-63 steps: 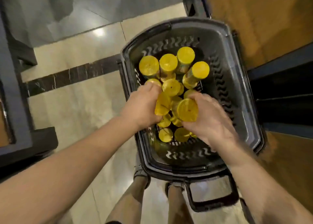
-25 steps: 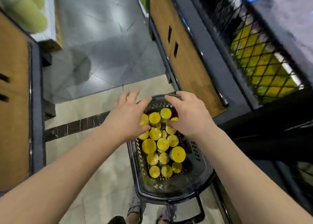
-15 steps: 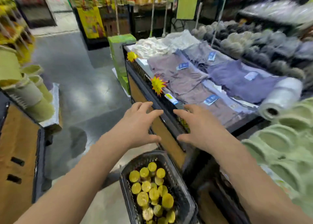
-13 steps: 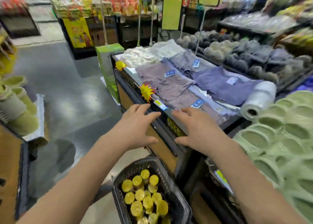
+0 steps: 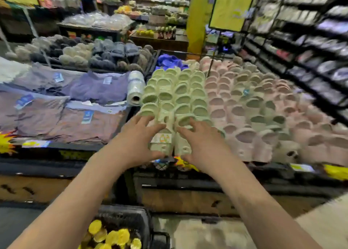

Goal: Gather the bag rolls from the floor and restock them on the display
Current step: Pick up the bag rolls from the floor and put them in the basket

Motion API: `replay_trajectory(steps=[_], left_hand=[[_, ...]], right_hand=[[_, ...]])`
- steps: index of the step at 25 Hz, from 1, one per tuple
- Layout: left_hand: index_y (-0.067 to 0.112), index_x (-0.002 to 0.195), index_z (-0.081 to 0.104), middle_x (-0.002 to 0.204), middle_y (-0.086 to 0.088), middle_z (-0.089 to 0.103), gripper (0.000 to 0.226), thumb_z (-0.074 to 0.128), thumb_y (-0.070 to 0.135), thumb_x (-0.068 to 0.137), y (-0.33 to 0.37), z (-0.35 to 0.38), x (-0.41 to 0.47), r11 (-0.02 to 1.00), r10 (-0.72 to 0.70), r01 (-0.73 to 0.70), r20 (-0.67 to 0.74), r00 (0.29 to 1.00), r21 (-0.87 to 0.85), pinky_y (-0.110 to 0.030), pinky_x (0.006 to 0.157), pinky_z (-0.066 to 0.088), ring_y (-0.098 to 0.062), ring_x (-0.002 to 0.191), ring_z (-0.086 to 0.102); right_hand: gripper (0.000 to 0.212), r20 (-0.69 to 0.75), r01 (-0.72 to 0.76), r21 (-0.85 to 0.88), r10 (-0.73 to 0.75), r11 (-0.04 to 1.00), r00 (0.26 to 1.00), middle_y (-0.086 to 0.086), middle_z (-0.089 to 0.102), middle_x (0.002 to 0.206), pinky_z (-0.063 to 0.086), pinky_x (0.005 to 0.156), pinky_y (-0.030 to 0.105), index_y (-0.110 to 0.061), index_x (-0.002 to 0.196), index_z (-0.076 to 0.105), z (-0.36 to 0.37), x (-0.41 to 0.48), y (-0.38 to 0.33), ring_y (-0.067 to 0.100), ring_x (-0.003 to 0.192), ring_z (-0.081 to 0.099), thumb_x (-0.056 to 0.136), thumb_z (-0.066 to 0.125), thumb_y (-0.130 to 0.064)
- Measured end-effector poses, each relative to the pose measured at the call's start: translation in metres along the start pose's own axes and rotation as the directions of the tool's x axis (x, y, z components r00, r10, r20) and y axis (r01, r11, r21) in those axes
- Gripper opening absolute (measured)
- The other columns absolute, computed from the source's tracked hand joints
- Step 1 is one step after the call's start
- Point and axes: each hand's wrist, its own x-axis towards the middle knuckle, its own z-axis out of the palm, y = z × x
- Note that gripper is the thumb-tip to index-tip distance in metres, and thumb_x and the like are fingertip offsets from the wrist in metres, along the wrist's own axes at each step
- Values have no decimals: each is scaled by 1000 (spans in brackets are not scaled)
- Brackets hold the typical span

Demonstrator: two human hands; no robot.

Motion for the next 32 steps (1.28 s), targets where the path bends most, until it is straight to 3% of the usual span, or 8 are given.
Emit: replay_trajectory(steps=[3,6,13,17,20,32], left_hand=[[42,154,28,164,-6,22,94,59,78,73,97,14,32,973,232,-233,61,971,4,-44,122,22,-33,149,22],[44,154,24,164,-2,17,86,63,70,82,200,28,47,904,427,-425,86,900,-47,-48,120,26,-33,149,18],[43,154,27,164,-1,19,78,63,62,88,502,68,37,581,811,-810,142,568,-77,-44,119,28,-29,148,21],[44,154,29,164,1,19,78,65,60,87,662,98,11,424,899,-899,173,402,-115,-43,119,28,-28,149,18],[43,153,31,164,2,20,76,66,59,86,755,119,-9,352,925,-924,208,319,-147,-42,118,29,-27,149,18],[40,152,35,162,1,23,75,68,54,86,1026,233,67,101,952,-968,305,27,-231,-41,116,32,-26,147,20]], right_hand=[[76,37,-251,-13,251,968,967,6,36,154,37,108,45,-34,152,31,-7,-90,70,32,139,37,87,68,-49],[73,44,-467,-18,468,884,883,3,41,150,39,107,45,-33,150,34,-14,-180,129,31,135,43,88,66,-53],[74,31,-832,-6,832,554,554,3,38,154,36,111,47,-35,154,29,-28,-428,261,30,139,38,91,65,-52],[71,69,-935,-25,934,352,350,2,42,150,38,109,45,-36,152,32,-32,-566,323,29,136,41,91,65,-51],[67,99,-971,-22,967,238,235,2,46,146,39,106,42,-34,150,37,-30,-641,361,29,133,44,91,64,-51],[67,249,-996,-28,965,-81,-85,1,53,137,44,98,38,-35,146,43,44,-781,552,26,127,51,86,68,-49]])
